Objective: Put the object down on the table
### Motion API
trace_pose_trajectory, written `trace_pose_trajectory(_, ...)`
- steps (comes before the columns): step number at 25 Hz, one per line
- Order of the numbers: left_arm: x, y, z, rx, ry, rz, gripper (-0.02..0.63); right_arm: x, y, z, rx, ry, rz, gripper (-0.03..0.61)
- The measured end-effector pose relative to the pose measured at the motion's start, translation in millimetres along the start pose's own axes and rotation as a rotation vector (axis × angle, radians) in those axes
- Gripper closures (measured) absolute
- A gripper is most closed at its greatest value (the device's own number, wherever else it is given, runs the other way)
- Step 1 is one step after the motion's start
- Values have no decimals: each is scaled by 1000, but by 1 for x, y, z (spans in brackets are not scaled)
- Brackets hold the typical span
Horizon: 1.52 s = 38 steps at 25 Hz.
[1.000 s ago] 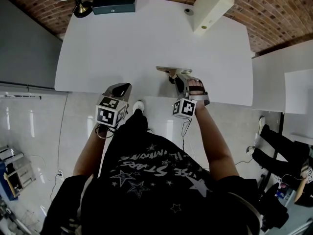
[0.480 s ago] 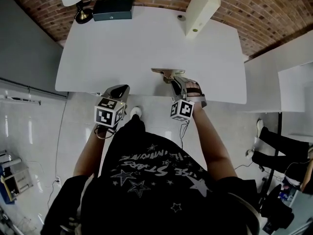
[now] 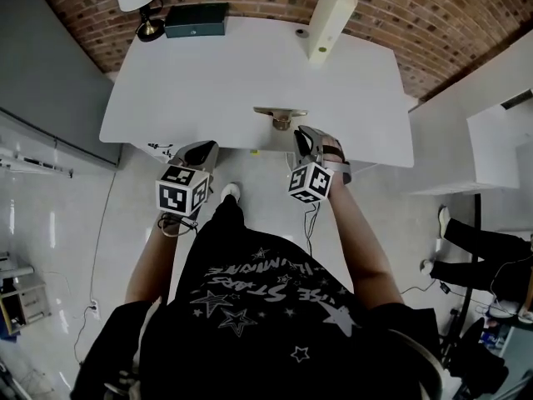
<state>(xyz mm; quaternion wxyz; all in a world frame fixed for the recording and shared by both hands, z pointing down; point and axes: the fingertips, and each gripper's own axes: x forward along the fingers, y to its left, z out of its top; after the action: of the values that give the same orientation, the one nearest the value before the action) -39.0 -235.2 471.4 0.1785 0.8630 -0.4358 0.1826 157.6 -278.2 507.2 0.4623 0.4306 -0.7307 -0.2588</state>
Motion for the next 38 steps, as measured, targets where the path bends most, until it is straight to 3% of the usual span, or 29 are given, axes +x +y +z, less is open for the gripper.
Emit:
trace_pose_trajectory(6, -39, -27, -15, -28, -22, 32, 594, -38, -3, 19, 164, -65, -21, 573)
trace_pose_trajectory(16, -64, -49, -31, -101, -13, 28, 592, -67, -3, 42, 431, -166, 13, 577)
trace_pose_trajectory(28, -41, -62, -65, -107, 61, -6, 594, -69, 21, 6, 538, -85, 25, 577)
trace_pose_trajectory(38, -94, -64, -111, -137, 90, -41, 594, -106, 41, 26, 610, -31, -25, 577)
